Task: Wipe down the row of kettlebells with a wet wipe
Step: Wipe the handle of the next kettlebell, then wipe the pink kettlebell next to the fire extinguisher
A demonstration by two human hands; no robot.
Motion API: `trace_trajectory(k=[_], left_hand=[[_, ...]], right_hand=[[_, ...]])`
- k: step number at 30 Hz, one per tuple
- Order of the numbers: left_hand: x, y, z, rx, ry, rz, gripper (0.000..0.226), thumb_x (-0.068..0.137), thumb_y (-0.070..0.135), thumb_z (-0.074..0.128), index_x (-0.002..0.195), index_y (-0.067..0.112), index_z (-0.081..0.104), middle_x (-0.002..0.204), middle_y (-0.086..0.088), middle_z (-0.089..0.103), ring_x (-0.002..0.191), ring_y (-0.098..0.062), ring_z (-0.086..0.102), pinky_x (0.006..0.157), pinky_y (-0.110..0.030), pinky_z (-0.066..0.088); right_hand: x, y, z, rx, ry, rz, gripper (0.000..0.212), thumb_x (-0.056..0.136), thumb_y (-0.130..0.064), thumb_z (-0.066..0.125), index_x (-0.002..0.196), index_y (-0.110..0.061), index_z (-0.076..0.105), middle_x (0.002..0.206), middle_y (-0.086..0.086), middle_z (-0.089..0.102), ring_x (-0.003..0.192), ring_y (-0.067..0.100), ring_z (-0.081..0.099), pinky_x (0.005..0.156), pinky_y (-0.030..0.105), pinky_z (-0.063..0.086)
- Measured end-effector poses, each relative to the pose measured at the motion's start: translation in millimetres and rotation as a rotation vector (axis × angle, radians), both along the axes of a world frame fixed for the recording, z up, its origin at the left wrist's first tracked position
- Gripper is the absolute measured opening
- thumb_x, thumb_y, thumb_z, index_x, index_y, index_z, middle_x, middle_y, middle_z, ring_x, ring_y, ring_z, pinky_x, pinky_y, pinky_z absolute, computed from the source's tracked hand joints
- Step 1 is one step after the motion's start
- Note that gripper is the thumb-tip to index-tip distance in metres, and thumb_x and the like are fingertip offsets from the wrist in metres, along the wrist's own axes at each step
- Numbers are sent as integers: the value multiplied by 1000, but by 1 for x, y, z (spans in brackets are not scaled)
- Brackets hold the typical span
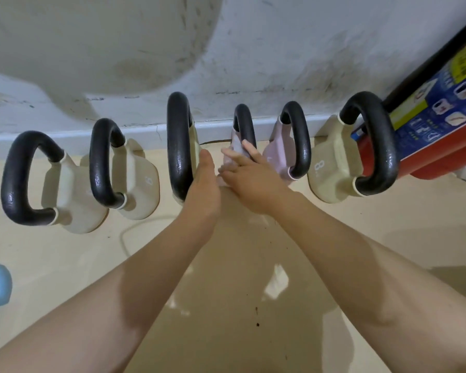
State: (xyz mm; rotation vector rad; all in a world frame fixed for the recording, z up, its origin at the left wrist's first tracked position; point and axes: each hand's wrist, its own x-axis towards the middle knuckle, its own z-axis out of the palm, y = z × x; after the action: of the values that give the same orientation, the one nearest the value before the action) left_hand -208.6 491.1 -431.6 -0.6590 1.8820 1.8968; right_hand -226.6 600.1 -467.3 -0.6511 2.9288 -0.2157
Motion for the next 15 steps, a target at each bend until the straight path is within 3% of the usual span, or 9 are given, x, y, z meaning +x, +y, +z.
trace_trajectory(k=[1,3,4,5,7,11,13,15], left_hand=[[4,-1,3,-6,18,-30,55,95,53,26,129,19,52,125,5,53,117,-9,48,102,-23,30],[13,-2,7,-39,82,-139,52,96,52,22,125,25,56,131,3,56,124,-11,48,111,-30,29],[19,-1,11,-48,120,-198,49,96,51,23,119,27,58,128,0,59,122,-13,51,111,-35,33],[23,-1,14,-42,150,-242,44,97,48,25,113,27,59,123,-3,63,116,-15,56,108,-38,38],[30,0,22,-10,175,-305,36,98,40,32,110,21,59,113,-6,66,105,-16,63,97,-36,49],[35,5,43,-36,201,-371,15,94,26,49,87,28,62,97,-10,69,92,-24,68,86,-36,55],[33,5,50,-34,146,-388,6,90,21,55,92,23,60,94,-10,68,88,-27,68,85,-36,55],[31,2,55,-54,116,-435,14,88,17,59,102,16,58,94,-10,67,82,-22,68,77,-29,54]], right_hand=[[10,-2,5,-123,-41,-27,27,97,-13,36,109,-12,60,128,0,60,140,17,28,115,34,-9],[21,-6,17,-458,-93,-190,23,96,-10,38,94,-15,61,101,4,67,111,24,53,111,39,23],[25,-6,22,-596,-126,-288,24,95,-11,37,86,-18,58,89,4,63,96,26,55,97,40,40],[31,-7,27,-691,-143,-361,24,94,-14,35,80,-19,54,82,4,58,87,27,54,81,40,48],[43,-7,32,-694,-125,-407,23,88,-19,32,82,-13,54,85,8,55,81,28,56,67,47,52],[61,0,52,-742,-169,-425,33,88,-5,40,107,-18,63,100,5,51,90,18,56,78,34,55],[66,6,64,-758,-195,-443,36,87,0,39,114,-13,58,99,10,54,90,22,56,81,33,52],[73,11,76,-765,-207,-492,30,87,4,42,114,-2,54,97,16,55,85,24,53,74,23,48]])
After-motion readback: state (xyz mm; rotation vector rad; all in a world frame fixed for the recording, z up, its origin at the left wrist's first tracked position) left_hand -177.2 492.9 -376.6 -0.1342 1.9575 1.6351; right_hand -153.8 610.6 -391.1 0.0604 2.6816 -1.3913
